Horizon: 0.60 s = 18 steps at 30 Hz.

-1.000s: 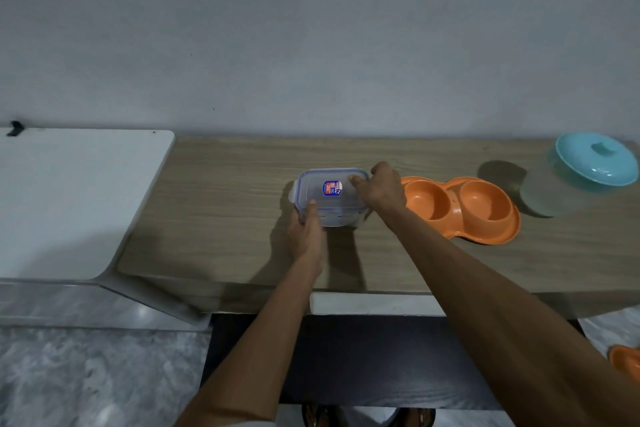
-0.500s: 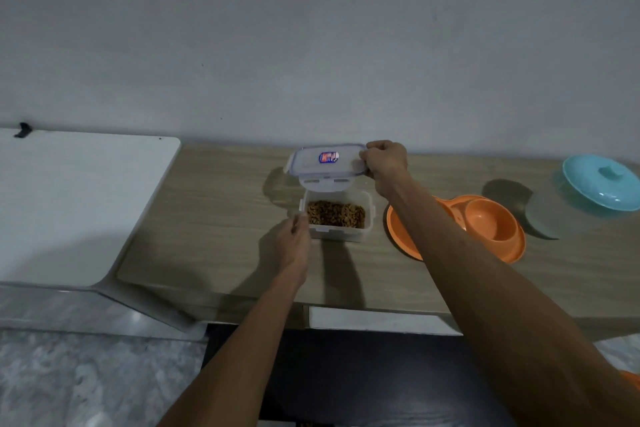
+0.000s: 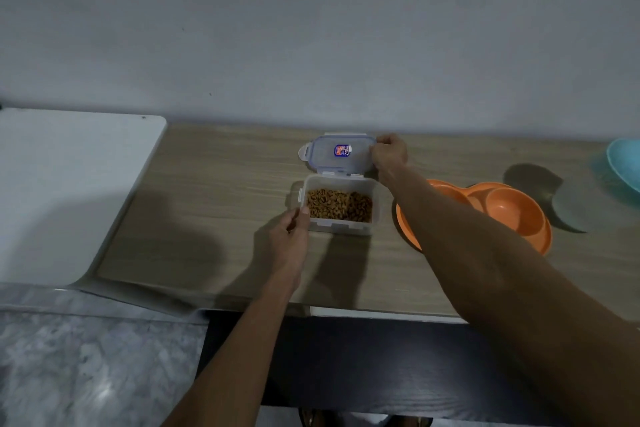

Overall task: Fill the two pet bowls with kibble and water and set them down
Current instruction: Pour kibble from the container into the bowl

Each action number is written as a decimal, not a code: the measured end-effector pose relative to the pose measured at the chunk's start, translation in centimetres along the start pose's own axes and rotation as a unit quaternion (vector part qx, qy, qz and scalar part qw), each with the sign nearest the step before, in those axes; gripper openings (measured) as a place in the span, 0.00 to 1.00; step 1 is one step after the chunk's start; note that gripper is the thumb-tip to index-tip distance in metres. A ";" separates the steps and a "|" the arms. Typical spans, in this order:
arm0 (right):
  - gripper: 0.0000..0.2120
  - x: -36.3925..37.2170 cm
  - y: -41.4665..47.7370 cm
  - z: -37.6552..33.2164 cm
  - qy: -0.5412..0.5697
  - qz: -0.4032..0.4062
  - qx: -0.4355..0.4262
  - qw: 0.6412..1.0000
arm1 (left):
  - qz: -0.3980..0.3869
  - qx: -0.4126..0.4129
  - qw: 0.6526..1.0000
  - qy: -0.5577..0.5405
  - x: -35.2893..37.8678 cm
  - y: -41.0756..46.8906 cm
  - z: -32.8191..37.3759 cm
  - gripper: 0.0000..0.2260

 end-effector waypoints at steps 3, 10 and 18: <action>0.18 0.2 0.0 0.3 -0.061 -0.012 -0.011 0.998 | 0.005 0.001 1.000 0.005 -0.2 -0.3 0.3 0.12; 0.14 -2.3 -6.6 -3.0 -0.240 -0.018 -0.146 0.960 | 0.004 -0.031 0.999 0.016 -0.4 -1.2 0.5 0.14; 0.17 -3.2 -10.9 3.8 -0.266 -0.113 -0.014 0.957 | 0.004 -0.048 0.999 0.021 -0.5 -2.1 1.3 0.15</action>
Point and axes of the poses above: each hand's wrist, its own y-axis towards the middle knuckle, its own x-axis out of the palm, z = x × y, the point moved 9 cm from there along y, towards the middle knuckle, and after that the axes turned 5 degrees about x, right-handed, at the moved point
